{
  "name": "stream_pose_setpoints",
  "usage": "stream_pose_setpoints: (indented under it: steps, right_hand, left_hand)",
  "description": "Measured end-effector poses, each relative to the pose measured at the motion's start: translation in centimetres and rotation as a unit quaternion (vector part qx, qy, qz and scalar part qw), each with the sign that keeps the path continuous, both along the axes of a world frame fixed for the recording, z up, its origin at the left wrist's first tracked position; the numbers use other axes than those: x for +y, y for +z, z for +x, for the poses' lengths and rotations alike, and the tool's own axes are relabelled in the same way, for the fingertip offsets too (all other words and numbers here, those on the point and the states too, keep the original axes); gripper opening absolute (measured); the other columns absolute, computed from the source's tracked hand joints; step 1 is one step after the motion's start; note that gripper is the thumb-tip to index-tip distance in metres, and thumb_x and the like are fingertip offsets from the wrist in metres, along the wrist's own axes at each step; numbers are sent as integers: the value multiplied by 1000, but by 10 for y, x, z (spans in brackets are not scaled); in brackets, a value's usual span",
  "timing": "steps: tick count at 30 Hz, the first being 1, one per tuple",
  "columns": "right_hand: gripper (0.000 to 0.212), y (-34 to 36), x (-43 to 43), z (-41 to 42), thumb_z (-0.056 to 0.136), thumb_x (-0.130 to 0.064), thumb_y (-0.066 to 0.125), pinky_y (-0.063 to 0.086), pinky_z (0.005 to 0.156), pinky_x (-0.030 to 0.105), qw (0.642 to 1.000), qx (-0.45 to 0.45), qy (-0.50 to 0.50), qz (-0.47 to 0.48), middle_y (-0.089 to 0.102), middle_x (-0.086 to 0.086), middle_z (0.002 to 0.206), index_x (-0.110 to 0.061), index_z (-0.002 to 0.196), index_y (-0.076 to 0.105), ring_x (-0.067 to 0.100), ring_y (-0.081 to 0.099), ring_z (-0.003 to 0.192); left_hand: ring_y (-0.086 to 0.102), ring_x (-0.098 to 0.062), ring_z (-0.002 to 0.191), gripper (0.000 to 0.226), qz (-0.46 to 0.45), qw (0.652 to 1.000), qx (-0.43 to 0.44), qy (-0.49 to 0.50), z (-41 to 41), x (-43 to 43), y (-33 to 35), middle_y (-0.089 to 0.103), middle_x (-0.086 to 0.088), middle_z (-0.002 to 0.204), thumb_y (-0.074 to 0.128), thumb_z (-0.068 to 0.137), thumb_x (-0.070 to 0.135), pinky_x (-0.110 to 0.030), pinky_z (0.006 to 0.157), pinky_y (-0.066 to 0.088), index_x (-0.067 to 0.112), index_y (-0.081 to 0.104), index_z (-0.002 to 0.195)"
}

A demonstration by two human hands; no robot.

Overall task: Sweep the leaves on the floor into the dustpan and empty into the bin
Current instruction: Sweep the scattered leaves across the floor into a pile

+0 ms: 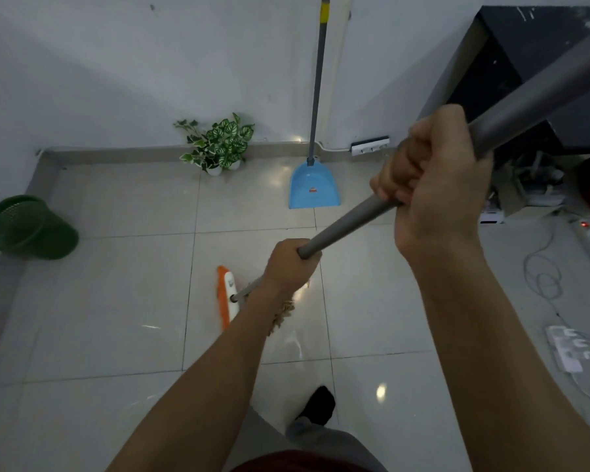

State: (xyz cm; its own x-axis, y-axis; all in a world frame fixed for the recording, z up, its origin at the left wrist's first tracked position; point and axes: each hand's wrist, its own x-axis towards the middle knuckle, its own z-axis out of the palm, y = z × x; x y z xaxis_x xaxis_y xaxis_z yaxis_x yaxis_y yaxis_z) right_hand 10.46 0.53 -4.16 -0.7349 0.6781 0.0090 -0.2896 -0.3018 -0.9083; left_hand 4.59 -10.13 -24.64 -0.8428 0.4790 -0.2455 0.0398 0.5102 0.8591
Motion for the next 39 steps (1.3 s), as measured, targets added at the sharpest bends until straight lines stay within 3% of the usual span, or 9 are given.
stream_pose_setpoints:
  steps: [4, 11, 16, 18, 23, 28, 32, 35, 39]
  right_hand:
    - [36, -17, -1, -1, 80, -10, 49, 22, 42, 22, 996, -5, 58, -63, 28, -10, 38, -21, 47, 39, 9, 21, 35]
    - [45, -88, -39, 7, 83, -3, 46, 26, 40, 20, 970, -79, 193, -129, 30, -11, 39, -24, 44, 41, 6, 24, 34]
    - [43, -100, -43, 15, 84, 1, 44, 28, 40, 19, 960, -117, 239, -86, 30, -10, 37, -18, 46, 35, 6, 26, 34]
    - [40, -88, -31, 12, 84, -1, 45, 26, 40, 20, 962, -115, 234, -76, 30, -10, 37, -18, 49, 37, 6, 26, 34]
    - [38, -45, 12, 0, 82, -4, 47, 23, 43, 24, 980, -93, 174, -20, 27, -6, 39, -18, 49, 34, 11, 21, 37]
    - [38, -18, 40, -5, 84, -5, 46, 22, 45, 27, 990, -88, 110, 15, 22, -1, 44, -17, 53, 30, 15, 17, 44]
    - [37, -7, 52, -2, 83, -5, 46, 22, 46, 28, 992, -78, 90, 31, 22, -3, 42, -17, 53, 29, 14, 18, 41]
    - [36, 1, 56, 1, 85, -5, 46, 23, 45, 27, 993, -70, 83, 37, 24, -4, 41, -16, 53, 31, 12, 20, 40]
    - [40, 11, 62, 3, 86, -5, 47, 25, 45, 26, 994, -48, 85, 42, 26, -7, 39, -17, 50, 34, 10, 22, 38]
  left_hand:
    - [41, -1, 38, 42, -45, 998, 24, 37, 12, -30, -2, 44, 9, 47, 62, 84, 8, -17, 46, 36, 26, 45, 51]
    - [27, -14, 42, 50, -142, 983, -9, 115, 50, -106, -57, 31, 2, 44, 62, 85, 4, -24, 49, 23, 20, 33, 47]
    - [28, -14, 43, 46, -132, 980, -57, 136, 77, -100, -80, 32, 0, 47, 60, 87, 4, -25, 48, 25, 17, 34, 52]
    - [32, -10, 42, 43, -103, 983, -59, 142, 77, -80, -73, 35, 2, 48, 59, 88, 5, -25, 47, 29, 17, 37, 53]
    - [44, -3, 29, 33, -16, 987, -65, 148, 62, -11, -37, 42, 3, 46, 58, 90, 8, -6, 33, 29, 11, 47, 59]
    - [40, -13, 46, 35, 12, 990, -73, 116, 42, 32, -23, 43, 0, 51, 55, 90, 13, -20, 46, 35, 19, 44, 58]
    - [39, -17, 52, 30, 26, 992, -70, 97, 34, 52, -15, 44, -7, 56, 57, 88, 13, -28, 53, 34, 11, 46, 60]
    - [48, -22, 59, 23, 24, 993, -71, 93, 31, 63, -11, 53, -13, 64, 57, 88, 17, -28, 56, 40, 7, 54, 68]
    - [46, -23, 57, 27, 37, 995, -68, 68, 26, 75, -1, 48, -12, 59, 56, 88, 15, -31, 56, 41, 11, 47, 63]
